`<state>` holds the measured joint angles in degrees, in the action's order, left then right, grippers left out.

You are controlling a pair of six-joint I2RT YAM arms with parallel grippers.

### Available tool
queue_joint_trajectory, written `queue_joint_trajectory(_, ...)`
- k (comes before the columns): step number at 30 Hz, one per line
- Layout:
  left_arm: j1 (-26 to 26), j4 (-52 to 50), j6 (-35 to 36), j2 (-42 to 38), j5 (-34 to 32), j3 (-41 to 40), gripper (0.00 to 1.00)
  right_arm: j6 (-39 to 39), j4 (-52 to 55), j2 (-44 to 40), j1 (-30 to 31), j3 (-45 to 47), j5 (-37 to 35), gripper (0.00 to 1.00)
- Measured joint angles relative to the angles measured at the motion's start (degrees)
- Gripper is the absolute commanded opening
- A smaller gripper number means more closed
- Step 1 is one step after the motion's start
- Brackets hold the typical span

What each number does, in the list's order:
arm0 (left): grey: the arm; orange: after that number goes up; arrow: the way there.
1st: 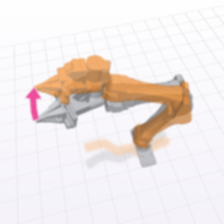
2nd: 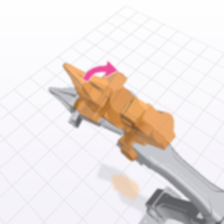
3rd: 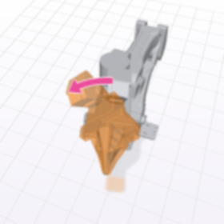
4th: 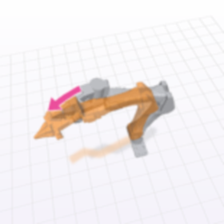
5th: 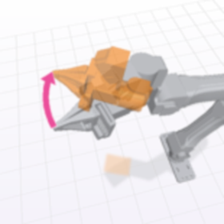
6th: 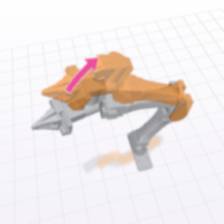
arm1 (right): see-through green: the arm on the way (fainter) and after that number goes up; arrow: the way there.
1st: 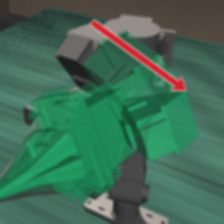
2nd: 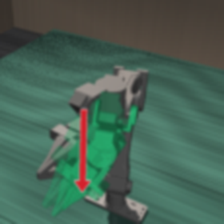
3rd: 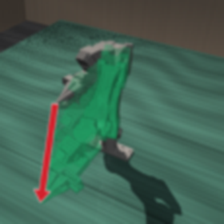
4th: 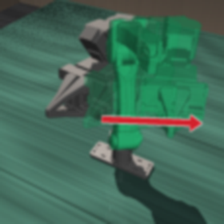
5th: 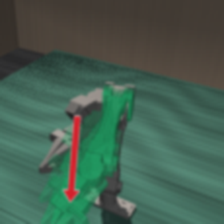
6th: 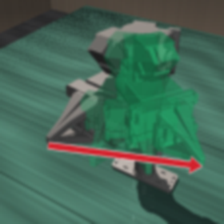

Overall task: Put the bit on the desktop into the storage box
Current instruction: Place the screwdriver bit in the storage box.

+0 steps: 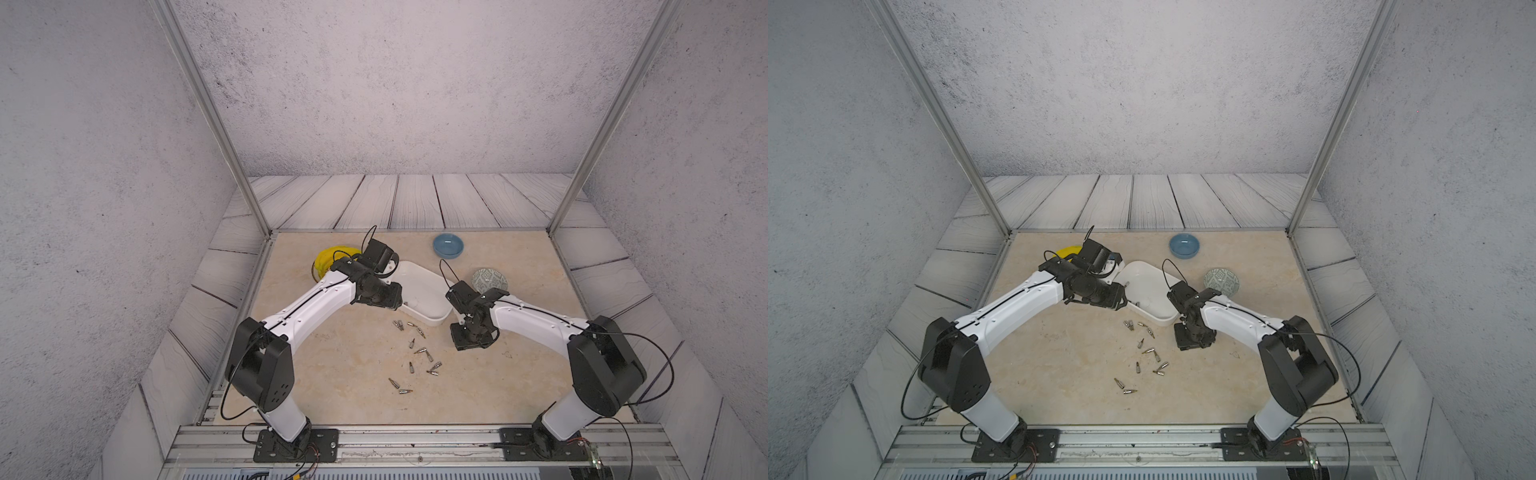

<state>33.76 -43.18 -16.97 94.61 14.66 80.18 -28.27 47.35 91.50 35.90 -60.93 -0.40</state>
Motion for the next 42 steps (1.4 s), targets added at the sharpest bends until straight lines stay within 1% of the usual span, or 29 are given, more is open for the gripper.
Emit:
queue_joint_trajectory(5,0.0,0.5,-1.0,-2.9,0.0,-3.5,0.46,1.0,4.4,-1.5,0.0,-7.2,-1.3,0.45)
queue_joint_trajectory(8,0.0,0.2,-1.7,-4.4,-0.3,-5.4,0.46,2.4,7.4,0.1,0.0,-14.3,-1.8,0.45)
queue_joint_trajectory(15,1.1,-0.5,-3.6,-9.7,-2.3,-11.8,0.46,6.1,10.7,11.8,0.0,-31.3,-1.7,0.45)
queue_joint_trajectory(19,2.7,-0.8,-5.0,-12.0,-3.1,-15.9,0.46,7.8,12.3,19.1,0.0,-38.8,-1.3,0.45)
queue_joint_trajectory(22,3.7,-1.5,-6.1,-13.0,-4.2,-18.7,0.46,8.7,13.2,23.8,0.0,-42.5,-0.7,0.45)
queue_joint_trajectory(25,4.1,-2.7,-7.0,-13.0,-5.3,-20.2,0.46,9.2,13.6,27.3,0.0,-44.0,0.0,0.44)
queue_joint_trajectory(30,4.7,-2.9,-8.4,-14.0,-5.8,-22.2,0.46,9.4,14.8,30.9,0.0,-44.6,1.5,0.45)
queue_joint_trajectory(35,5.9,-2.6,-9.4,-14.2,-5.9,-22.5,0.46,9.4,15.1,31.6,0.0,-44.5,3.1,0.45)
queue_joint_trajectory(42,9.0,-1.1,-11.0,-13.8,-5.8,-24.2,0.46,9.4,16.1,31.9,0.0,-44.4,4.5,0.45)
